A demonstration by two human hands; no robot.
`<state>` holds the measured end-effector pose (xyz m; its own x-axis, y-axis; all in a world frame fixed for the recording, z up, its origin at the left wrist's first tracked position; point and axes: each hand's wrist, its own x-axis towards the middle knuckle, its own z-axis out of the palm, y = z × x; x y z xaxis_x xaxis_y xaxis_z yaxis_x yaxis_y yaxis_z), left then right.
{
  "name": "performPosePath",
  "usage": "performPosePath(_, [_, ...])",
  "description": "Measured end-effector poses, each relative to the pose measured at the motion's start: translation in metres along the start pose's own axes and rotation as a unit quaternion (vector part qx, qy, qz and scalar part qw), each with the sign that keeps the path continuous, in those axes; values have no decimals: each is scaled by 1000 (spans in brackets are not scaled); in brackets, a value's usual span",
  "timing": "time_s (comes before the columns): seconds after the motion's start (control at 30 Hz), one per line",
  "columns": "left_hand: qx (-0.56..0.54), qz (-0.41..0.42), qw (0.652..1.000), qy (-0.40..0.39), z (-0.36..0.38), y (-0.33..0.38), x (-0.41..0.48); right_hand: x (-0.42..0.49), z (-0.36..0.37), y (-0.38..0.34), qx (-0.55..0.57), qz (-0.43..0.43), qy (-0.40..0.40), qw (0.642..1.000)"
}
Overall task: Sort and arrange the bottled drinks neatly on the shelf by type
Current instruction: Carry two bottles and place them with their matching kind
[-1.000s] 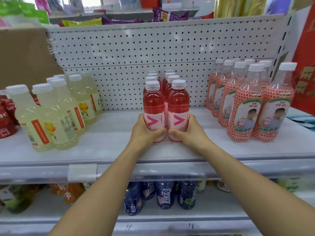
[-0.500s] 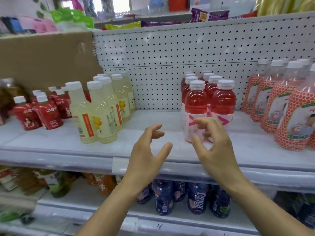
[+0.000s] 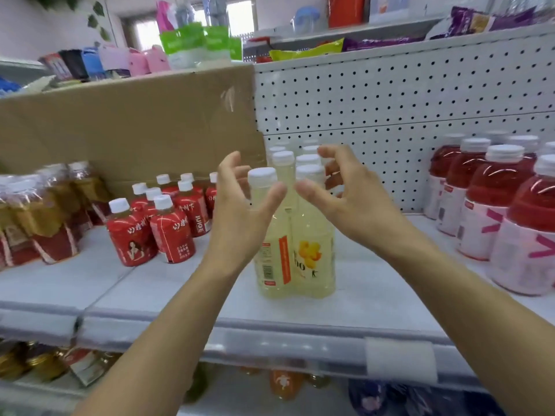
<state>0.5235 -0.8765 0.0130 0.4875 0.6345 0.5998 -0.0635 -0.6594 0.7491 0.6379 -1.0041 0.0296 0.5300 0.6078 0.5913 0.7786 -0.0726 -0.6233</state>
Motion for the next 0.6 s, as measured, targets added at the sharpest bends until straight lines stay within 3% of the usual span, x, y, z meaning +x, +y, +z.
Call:
performPosePath(0.07, [5, 10, 996, -91, -1, -6, 13, 5, 12, -4, -65, 19, 3, 998])
performPosePath(0.13, [12, 41, 993, -112, -1, -15, 18, 3, 16, -2, -82, 23, 9, 996])
performPosePath(0.27, [8, 70, 994, -83, -20, -39, 34, 7, 13, 9, -108, 53, 58, 991])
performPosePath(0.6, [32, 23, 997, -61, -56, -91, 89, 37, -36, 64, -196, 164, 126, 959])
